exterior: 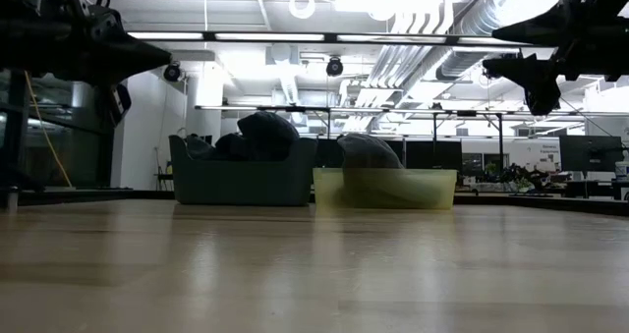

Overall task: Pick & Place hat
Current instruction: Return to Home Position

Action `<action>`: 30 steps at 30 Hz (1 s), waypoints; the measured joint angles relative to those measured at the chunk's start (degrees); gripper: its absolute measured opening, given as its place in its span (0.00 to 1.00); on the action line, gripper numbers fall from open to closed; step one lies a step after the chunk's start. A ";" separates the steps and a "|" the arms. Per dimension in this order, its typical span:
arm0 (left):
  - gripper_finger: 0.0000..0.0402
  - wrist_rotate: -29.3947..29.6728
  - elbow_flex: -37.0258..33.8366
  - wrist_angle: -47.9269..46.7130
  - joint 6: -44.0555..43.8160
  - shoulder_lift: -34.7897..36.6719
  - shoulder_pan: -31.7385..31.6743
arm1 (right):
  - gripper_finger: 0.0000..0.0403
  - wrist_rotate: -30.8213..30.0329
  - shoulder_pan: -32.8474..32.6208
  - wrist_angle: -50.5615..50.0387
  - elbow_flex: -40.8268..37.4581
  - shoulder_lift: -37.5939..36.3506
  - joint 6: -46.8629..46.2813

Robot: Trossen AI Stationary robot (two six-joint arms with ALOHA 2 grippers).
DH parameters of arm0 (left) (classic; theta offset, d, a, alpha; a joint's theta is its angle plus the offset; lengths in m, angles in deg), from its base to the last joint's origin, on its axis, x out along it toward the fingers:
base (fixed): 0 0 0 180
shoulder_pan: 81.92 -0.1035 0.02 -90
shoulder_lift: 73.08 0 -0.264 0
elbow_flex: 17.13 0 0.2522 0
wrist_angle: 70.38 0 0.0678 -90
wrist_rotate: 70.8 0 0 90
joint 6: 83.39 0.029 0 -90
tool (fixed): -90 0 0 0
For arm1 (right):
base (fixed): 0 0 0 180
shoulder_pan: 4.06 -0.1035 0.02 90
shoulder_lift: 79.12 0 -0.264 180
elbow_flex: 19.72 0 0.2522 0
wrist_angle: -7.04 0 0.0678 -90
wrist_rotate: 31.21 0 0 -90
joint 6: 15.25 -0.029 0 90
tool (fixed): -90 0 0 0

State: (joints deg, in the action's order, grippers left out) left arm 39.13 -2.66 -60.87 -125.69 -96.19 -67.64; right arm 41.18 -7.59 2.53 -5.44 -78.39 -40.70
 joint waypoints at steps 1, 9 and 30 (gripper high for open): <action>0.00 0.01 0.00 -0.24 0.00 0.00 0.00 | 0.54 0.00 0.00 0.00 0.00 0.00 0.00; 0.00 0.02 0.00 -1.24 0.00 0.00 0.00 | 0.54 0.00 0.00 0.00 -0.02 0.00 0.00; 0.00 0.02 0.00 -1.21 0.00 0.00 0.00 | 0.54 -0.02 0.00 0.00 -0.02 0.00 0.00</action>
State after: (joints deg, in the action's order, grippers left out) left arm 39.15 -2.66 -62.07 -125.69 -96.19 -67.64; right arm 41.16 -7.59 2.53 -5.47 -78.39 -40.70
